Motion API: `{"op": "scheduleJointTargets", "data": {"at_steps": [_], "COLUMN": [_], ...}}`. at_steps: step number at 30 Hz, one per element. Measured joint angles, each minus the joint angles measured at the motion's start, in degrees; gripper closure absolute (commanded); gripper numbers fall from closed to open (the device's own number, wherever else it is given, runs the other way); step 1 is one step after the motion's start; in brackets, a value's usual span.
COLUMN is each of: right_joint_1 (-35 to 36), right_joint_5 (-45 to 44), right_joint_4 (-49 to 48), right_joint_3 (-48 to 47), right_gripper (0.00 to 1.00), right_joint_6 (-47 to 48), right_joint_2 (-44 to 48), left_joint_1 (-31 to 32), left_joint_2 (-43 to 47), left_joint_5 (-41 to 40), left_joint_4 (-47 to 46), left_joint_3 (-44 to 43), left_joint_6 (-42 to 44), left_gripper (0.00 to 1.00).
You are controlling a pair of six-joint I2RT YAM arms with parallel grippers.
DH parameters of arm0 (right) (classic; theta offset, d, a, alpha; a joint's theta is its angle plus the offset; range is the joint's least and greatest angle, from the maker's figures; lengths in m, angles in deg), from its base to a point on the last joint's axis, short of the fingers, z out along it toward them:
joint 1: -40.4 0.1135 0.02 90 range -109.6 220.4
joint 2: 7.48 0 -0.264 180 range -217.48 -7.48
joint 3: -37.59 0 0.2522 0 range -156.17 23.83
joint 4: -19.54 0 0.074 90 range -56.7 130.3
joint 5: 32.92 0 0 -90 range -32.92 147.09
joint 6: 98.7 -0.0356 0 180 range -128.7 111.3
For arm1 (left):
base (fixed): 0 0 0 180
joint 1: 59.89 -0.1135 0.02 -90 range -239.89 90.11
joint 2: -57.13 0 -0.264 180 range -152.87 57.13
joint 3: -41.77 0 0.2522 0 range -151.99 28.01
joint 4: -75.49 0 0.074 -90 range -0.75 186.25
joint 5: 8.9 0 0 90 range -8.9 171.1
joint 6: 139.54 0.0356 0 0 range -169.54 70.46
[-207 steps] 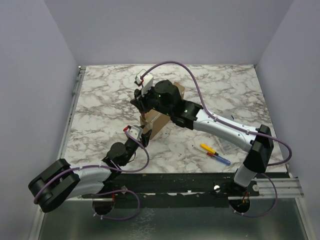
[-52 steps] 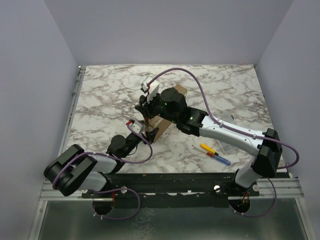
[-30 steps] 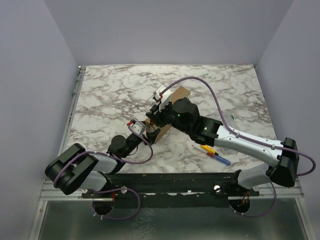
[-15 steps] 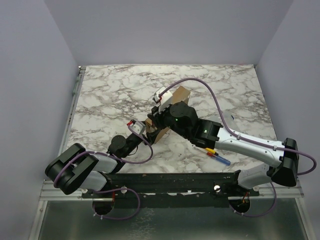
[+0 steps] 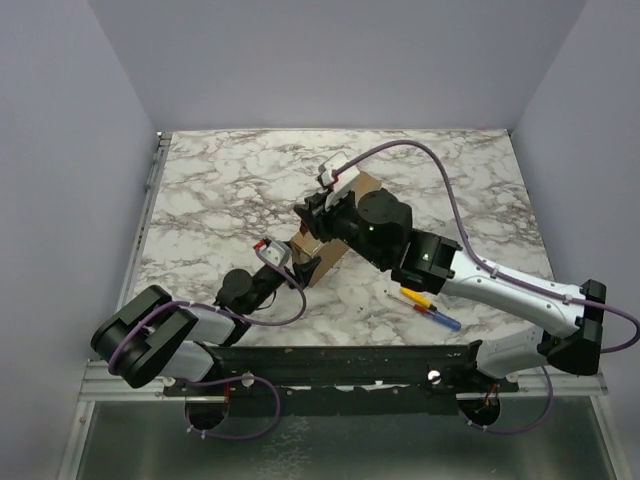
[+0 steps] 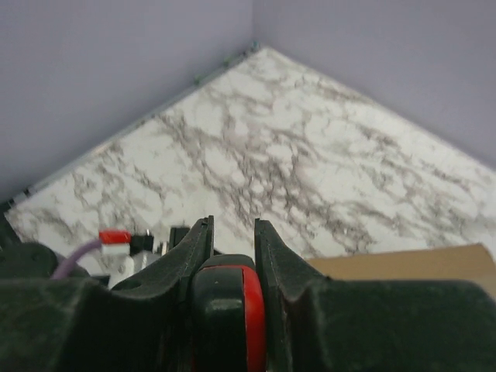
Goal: Unpack the express box
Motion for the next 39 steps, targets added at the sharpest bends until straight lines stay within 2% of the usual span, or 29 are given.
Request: {"op": "scheduleJointTargets", "data": {"at_steps": [3,4,7,8,12,20,25,27,31,34,39], "right_joint_1": [0.0,0.0,0.0,0.0,-0.3,-3.2,-3.4,-3.4,-3.4,-3.5,-3.5], "right_joint_5": [-0.8,-1.2,-3.0,-4.1,-8.3,-14.1,-20.7,-24.6,-32.5,-36.6,-39.5], "right_joint_4": [-0.6,-1.0,-2.4,-2.5,-4.4,-5.0,-4.9,-5.4,-6.4,-3.0,8.4], "right_joint_3": [-6.0,-7.5,-8.9,-8.8,-6.5,1.2,3.4,5.5,12.3,15.0,15.4], "right_gripper": [1.0,1.0,0.99,0.99,0.99,0.99,0.99,0.99,0.99,0.99,0.99], "right_joint_6": [1.7,2.3,4.2,4.8,7.1,7.5,7.5,7.8,9.2,8.0,-0.2], "right_joint_2": [0.2,0.5,2.5,3.3,6.9,13.6,17.2,19.6,25.3,28.2,33.5], "left_joint_1": [0.0,0.0,0.0,0.0,0.0,0.0,0.0,0.0,0.0,0.0,0.0], "left_joint_2": [0.0,0.0,0.6,1.0,6.3,26.8,37.4,40.3,36.6,27.9,9.7], "left_joint_5": [-0.1,-0.1,-0.3,-0.3,-0.2,-0.1,-2.7,-4.9,-6.8,-6.8,-4.1], "left_joint_4": [0.0,0.0,0.8,1.7,10.1,27.5,44.3,50.9,60.1,65.3,73.2], "left_joint_3": [0.0,0.0,0.0,-0.2,-1.3,-3.2,-8.5,-13.9,-26.3,-38.2,-55.6], "left_joint_6": [-0.1,-0.1,-0.4,-0.6,-2.4,-8.2,-14.0,-16.6,-19.4,-19.7,-18.8], "left_gripper": [0.45,0.39,0.06,0.01,0.01,0.01,0.01,0.01,0.01,0.01,0.01]}}
